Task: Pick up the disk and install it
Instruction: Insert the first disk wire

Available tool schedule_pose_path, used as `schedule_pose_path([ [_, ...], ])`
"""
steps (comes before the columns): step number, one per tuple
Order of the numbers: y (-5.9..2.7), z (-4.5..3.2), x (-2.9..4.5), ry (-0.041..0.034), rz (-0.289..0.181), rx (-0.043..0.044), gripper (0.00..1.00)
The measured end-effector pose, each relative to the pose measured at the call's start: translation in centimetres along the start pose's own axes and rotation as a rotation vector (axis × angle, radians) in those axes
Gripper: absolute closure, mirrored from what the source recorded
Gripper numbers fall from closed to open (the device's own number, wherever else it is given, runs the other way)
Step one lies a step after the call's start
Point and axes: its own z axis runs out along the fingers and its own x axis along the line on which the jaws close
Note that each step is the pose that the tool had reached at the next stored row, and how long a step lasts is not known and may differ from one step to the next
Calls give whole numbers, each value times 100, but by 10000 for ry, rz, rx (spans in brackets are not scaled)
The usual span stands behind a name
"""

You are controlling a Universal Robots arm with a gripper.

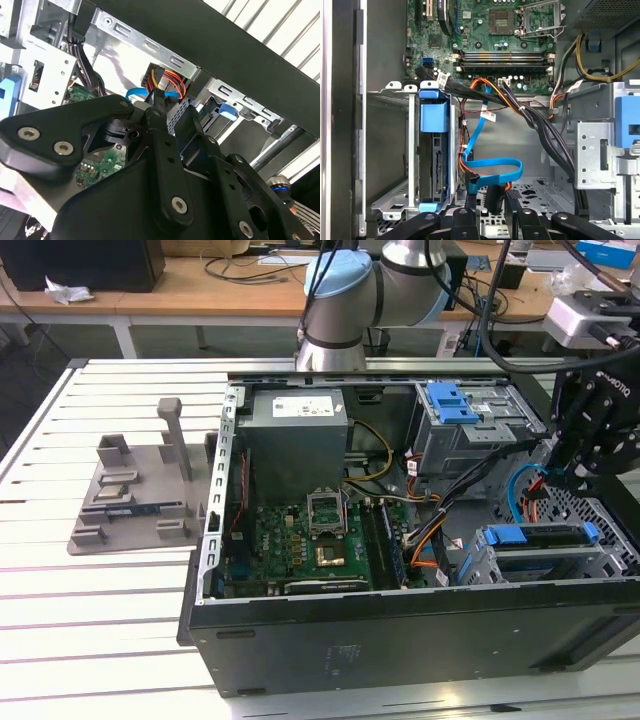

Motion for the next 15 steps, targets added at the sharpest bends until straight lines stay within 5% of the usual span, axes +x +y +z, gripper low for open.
schedule_pose_path([
  [5,0,0,1,0,0,0,65],
  [7,0,0,2,-1,0,0,83],
  [12,-1,0,12,10,0,0,83],
  [15,2,6,136,14,0,-1,83],
])
